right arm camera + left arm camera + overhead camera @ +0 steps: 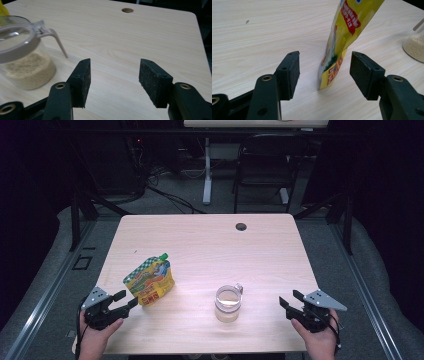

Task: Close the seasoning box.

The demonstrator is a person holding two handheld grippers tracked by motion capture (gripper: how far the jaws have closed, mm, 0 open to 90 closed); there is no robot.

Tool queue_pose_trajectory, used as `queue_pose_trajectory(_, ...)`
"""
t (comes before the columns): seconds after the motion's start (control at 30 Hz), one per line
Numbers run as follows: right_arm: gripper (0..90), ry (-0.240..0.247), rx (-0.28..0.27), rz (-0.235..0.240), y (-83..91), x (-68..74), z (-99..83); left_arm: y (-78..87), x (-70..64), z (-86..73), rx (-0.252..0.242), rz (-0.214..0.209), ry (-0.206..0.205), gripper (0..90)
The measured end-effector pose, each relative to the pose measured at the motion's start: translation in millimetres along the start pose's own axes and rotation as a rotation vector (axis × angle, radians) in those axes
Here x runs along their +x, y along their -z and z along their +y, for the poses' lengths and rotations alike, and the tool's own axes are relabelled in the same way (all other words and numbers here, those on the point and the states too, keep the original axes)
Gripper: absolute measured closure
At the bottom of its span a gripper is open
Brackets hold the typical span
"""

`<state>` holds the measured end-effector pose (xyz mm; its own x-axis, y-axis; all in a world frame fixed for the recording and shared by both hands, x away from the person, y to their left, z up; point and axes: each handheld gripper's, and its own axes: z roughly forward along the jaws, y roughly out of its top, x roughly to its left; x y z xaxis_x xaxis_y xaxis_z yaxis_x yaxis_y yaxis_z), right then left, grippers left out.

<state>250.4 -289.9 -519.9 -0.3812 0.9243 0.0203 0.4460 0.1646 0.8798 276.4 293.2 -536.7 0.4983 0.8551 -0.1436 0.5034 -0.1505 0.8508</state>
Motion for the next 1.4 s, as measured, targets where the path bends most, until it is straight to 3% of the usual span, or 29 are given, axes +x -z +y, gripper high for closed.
queue_pose_trajectory(0.23,42.7,-0.080,-0.006,-0.043,-0.1,-19.4,-18.7,-1.3,2.6,-0.6,0.010,0.002,-0.009,41.6)
queue_pose_trajectory(0.37,42.7,-0.068,0.006,-0.055,-0.1,-23.2,-23.8,-3.5,5.2,-2.0,0.016,0.009,0.003,41.6)
queue_pose_trajectory(0.67,43.4,-0.073,0.035,-0.029,-6.7,-26.8,-31.5,-7.8,8.7,-3.7,0.039,0.013,0.003,41.6)
queue_pose_trajectory(1.13,43.1,-0.016,0.067,0.016,-17.3,-16.7,-32.2,-16.3,10.4,-5.4,0.074,0.017,-0.014,41.6)
queue_pose_trajectory(1.4,43.4,-0.048,0.063,0.038,-18.1,-19.3,-34.4,-16.4,12.8,-4.3,0.081,0.030,-0.020,41.6)
